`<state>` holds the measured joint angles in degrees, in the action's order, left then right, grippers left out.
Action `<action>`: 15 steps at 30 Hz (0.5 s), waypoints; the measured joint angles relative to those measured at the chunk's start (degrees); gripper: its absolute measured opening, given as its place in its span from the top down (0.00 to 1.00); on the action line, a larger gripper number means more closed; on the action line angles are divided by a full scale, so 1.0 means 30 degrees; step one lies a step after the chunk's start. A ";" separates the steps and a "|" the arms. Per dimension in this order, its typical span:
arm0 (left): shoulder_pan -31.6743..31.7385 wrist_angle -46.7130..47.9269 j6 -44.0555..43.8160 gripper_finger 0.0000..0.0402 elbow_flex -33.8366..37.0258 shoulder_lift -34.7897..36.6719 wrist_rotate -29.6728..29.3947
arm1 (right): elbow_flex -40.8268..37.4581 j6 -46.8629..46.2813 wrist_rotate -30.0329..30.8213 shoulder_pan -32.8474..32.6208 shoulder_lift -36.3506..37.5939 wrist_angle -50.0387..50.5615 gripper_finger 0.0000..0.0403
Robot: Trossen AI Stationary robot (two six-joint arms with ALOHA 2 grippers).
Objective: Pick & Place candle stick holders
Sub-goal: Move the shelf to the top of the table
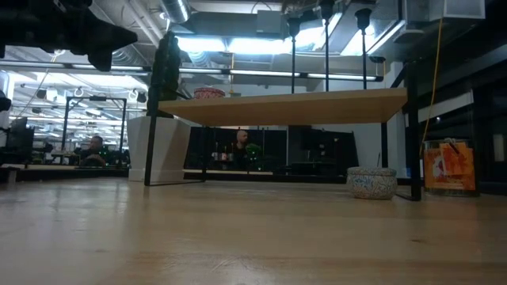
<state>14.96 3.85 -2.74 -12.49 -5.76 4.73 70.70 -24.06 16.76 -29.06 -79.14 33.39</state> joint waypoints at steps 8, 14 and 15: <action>0.0000 0.0004 0.0000 0.99 0.0000 0.0000 0.0000 | 0.0000 -0.0048 0.1290 0.0044 -0.2051 -0.0158 0.87; 0.0000 0.0011 0.0007 0.99 0.0000 0.0000 0.0000 | 0.0000 0.0150 0.2708 0.0071 -0.3755 -0.0127 0.87; 0.0000 0.0010 0.0000 0.99 0.0000 0.0000 0.0000 | -0.0007 0.0340 0.2708 0.0080 -0.3989 -0.0129 0.87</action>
<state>14.96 3.88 -2.74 -12.49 -5.76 4.73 70.67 -23.04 24.88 -28.82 -91.11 33.00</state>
